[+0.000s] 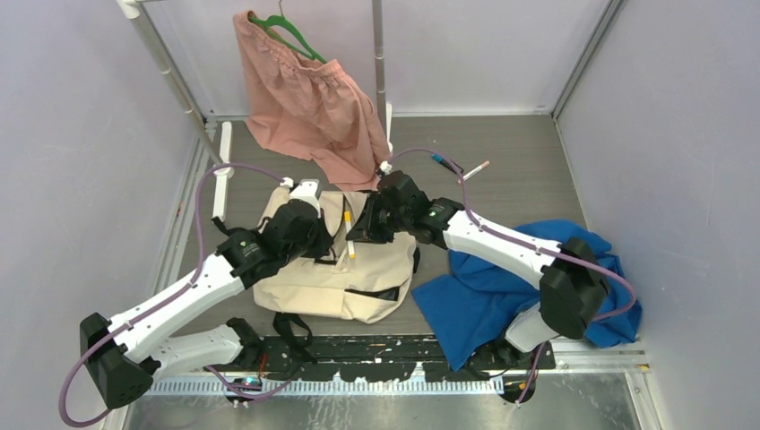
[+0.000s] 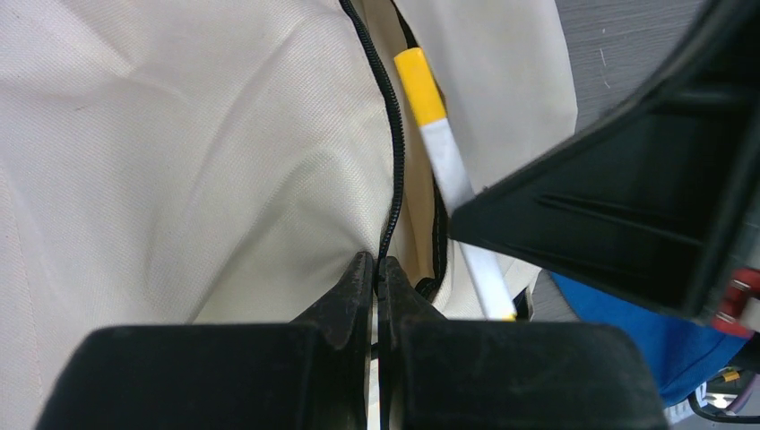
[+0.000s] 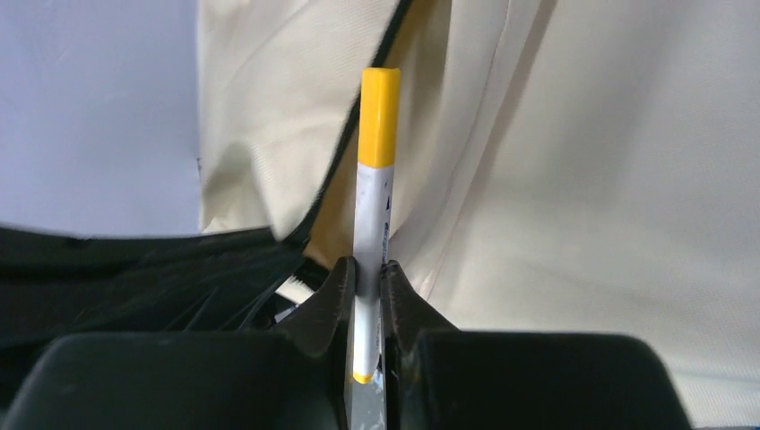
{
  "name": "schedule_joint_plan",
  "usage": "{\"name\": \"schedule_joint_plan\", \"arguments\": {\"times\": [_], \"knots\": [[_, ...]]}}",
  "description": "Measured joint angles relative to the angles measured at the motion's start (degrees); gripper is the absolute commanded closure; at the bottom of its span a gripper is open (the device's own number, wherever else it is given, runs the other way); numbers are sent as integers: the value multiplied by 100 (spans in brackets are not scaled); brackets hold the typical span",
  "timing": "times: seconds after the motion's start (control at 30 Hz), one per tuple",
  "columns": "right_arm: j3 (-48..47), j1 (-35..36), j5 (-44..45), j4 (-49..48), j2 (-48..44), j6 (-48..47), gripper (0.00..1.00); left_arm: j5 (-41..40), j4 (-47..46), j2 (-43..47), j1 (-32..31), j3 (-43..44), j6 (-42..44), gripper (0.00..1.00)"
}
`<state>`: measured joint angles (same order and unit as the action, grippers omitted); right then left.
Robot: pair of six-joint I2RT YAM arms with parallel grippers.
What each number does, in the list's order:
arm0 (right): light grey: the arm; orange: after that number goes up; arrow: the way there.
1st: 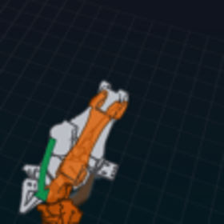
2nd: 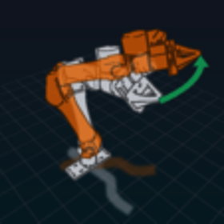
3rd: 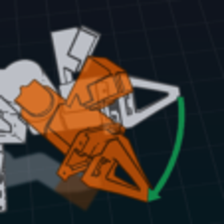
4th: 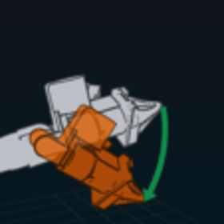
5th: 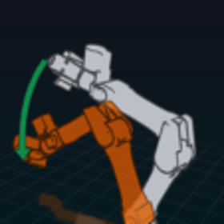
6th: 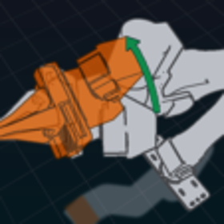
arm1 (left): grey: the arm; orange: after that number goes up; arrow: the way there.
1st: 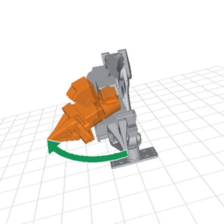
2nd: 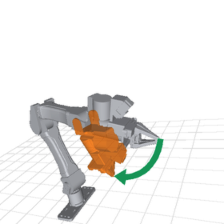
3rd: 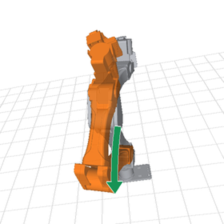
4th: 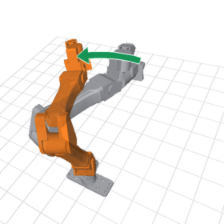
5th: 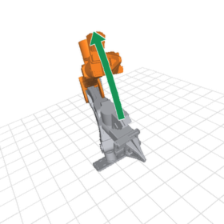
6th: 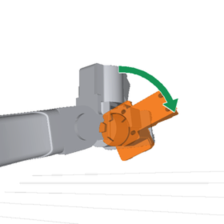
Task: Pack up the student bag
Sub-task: Place the stationery in the student bag.
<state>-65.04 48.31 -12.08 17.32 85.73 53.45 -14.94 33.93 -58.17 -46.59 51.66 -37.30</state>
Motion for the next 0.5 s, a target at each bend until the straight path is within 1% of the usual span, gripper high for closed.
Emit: {"name": "schedule_joint_plan", "arguments": {"times": [0.3,0.5], "knots": [[-68,0,142,39,748,269,99,28,0,168,0,-101,-2,100],[-614,0,118,155,1106,260,99,157,-90,234,11,-273,-44,100]]}}
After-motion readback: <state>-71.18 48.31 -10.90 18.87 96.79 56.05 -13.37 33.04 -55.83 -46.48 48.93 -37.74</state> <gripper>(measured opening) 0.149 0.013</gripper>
